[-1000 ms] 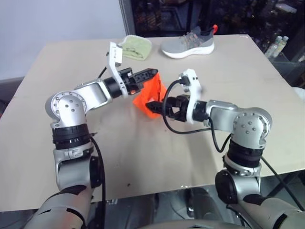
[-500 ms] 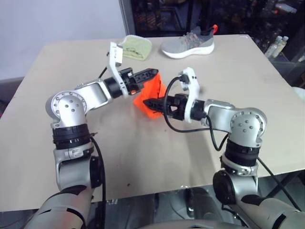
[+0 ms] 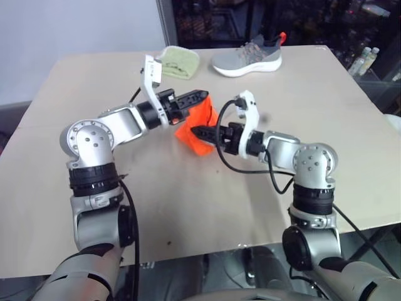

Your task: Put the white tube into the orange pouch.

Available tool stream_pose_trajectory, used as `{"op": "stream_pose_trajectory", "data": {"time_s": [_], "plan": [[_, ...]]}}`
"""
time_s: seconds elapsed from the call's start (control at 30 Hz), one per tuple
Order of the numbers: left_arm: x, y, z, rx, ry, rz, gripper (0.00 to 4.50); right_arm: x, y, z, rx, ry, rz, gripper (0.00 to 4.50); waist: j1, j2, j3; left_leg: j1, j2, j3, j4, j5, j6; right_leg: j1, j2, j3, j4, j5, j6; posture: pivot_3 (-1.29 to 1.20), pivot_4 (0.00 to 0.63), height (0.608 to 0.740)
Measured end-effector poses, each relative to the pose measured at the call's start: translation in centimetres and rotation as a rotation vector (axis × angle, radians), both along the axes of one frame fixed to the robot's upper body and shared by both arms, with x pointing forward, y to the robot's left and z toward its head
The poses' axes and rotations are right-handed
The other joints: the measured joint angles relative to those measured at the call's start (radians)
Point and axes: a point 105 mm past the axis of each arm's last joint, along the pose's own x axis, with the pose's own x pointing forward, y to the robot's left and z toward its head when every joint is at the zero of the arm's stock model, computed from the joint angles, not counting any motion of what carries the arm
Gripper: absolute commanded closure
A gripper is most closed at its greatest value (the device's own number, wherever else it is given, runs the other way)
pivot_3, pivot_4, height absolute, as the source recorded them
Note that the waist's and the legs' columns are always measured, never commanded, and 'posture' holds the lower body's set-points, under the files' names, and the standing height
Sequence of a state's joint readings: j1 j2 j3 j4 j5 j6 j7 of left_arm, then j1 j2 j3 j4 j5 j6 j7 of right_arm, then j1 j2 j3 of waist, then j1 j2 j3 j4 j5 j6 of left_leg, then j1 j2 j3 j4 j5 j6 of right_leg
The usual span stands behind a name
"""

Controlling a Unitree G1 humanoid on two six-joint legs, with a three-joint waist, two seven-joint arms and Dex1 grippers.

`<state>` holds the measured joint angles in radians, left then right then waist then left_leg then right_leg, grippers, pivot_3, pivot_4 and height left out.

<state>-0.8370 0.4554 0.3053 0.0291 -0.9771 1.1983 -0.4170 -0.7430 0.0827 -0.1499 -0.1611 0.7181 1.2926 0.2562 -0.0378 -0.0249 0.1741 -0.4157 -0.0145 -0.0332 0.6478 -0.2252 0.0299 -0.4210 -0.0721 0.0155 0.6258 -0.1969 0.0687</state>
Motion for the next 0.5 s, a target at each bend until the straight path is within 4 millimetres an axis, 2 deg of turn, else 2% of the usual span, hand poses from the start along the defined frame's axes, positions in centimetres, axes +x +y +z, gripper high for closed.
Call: {"op": "stream_pose_trajectory", "data": {"time_s": [0.03,0.13,0.23,0.4,0.5], "plan": [[0.0,0.0,0.0,0.000,0.000,0.000,4.50,0.1,-0.1,-0.1,-0.004,-0.004,-0.005,3.24,0.000,0.000,0.000,0.000,0.000,0.000,0.000,0.000,0.000,0.000,0.000,0.000,0.000,0.000,0.000,0.00,0.150,0.740],[-0.1,0.0,0.0,0.001,-0.002,0.000,4.50,0.2,-0.5,-0.3,-0.020,-0.010,-0.010,4.42,0.000,0.000,0.000,0.000,0.000,0.000,0.000,0.000,0.000,0.000,0.000,0.000,0.000,0.000,0.000,0.00,0.150,0.740],[-0.2,0.0,-0.3,0.003,-0.001,0.002,4.50,0.1,-1.4,0.0,-0.024,-0.030,-0.018,4.42,0.001,0.000,0.000,0.000,0.000,0.000,0.000,0.000,0.000,0.000,0.000,0.000,0.000,0.000,0.000,0.00,0.150,0.740],[-0.4,0.3,-0.7,0.001,-0.007,0.009,4.50,-0.8,-3.8,1.7,-0.010,-0.087,-0.010,4.42,0.002,0.000,0.000,0.000,0.000,0.000,0.000,0.000,0.000,0.000,0.000,0.000,0.000,0.000,0.000,0.00,0.150,0.740],[-0.7,-0.1,-1.1,0.018,-0.021,-0.005,4.50,-1.2,-4.3,1.9,0.002,-0.075,0.006,4.42,0.001,0.000,0.000,0.000,0.000,0.000,0.000,0.000,0.000,0.000,0.000,0.000,0.000,0.000,0.000,0.00,0.150,0.740]]}}
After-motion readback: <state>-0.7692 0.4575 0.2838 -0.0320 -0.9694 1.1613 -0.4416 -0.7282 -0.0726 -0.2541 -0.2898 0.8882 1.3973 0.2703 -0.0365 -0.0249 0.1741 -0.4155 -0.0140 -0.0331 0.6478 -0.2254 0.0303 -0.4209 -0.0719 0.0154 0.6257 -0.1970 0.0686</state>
